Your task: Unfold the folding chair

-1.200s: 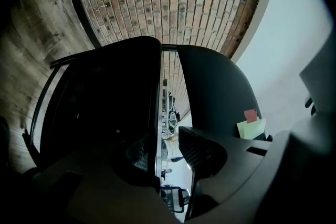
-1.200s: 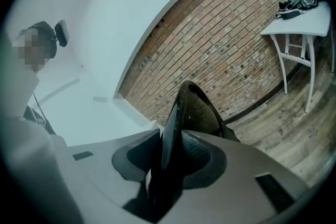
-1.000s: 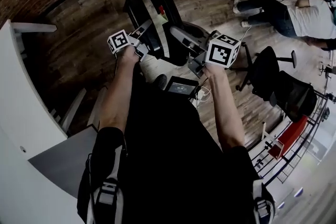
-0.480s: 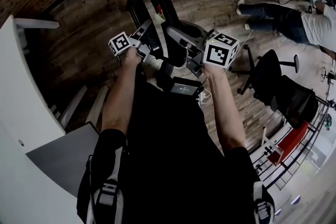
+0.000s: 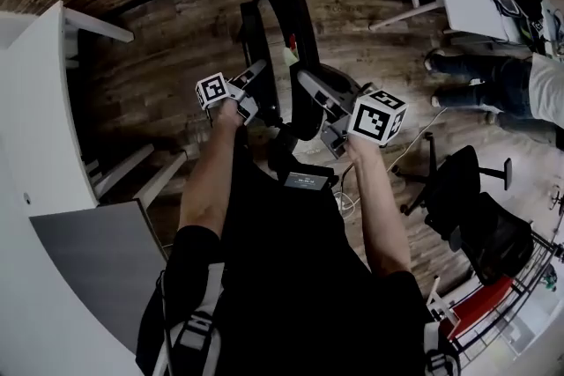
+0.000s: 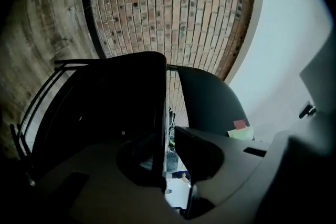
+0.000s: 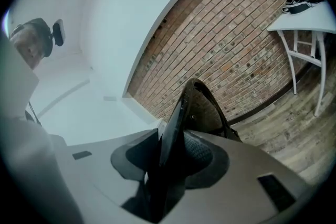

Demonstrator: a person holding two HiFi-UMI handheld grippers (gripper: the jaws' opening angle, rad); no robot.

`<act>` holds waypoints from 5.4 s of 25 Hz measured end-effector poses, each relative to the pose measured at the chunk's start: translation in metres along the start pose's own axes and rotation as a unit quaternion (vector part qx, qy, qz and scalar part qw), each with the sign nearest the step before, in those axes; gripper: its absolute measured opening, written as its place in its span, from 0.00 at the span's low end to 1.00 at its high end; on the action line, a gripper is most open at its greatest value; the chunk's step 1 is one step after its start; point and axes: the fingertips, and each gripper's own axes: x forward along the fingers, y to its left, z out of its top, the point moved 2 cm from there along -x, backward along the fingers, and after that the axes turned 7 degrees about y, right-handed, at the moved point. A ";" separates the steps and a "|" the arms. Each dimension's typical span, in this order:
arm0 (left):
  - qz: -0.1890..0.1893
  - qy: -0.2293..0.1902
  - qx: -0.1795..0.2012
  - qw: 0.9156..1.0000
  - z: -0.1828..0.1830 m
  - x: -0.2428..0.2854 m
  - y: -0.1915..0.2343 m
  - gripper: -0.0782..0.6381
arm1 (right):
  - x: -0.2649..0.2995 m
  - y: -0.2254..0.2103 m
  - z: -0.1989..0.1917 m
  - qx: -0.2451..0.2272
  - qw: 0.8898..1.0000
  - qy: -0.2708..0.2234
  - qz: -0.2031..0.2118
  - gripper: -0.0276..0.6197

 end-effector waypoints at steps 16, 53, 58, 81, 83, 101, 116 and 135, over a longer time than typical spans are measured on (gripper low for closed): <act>-0.021 0.014 -0.021 0.999 0.020 -0.055 0.008 0.21 | -0.007 -0.017 0.001 0.041 0.998 -0.040 0.029 0.27; 0.338 -0.072 0.240 0.907 0.044 -0.154 0.010 0.40 | -0.044 -0.083 -0.036 0.046 0.993 0.002 -0.105 0.21; 0.310 -0.031 0.306 0.900 0.015 -0.138 -0.013 0.39 | -0.038 -0.112 -0.050 0.092 0.991 -0.017 -0.098 0.20; 0.167 0.110 0.265 0.943 -0.078 -0.074 -0.029 0.36 | 0.056 -0.135 -0.139 0.148 0.988 -0.028 -0.035 0.20; 0.163 0.110 0.262 0.945 -0.079 -0.074 -0.030 0.36 | 0.068 -0.125 -0.143 0.141 0.989 -0.024 -0.032 0.20; 0.148 0.144 0.265 0.942 -0.102 -0.058 -0.037 0.36 | 0.102 -0.098 -0.155 0.144 0.989 -0.040 -0.013 0.22; 0.152 0.154 0.266 0.939 -0.110 -0.058 -0.035 0.36 | 0.103 -0.100 -0.159 0.157 0.986 -0.054 -0.001 0.24; 0.135 0.138 0.245 0.950 -0.109 -0.067 -0.033 0.35 | 0.085 -0.094 -0.160 0.155 0.987 -0.005 -0.031 0.24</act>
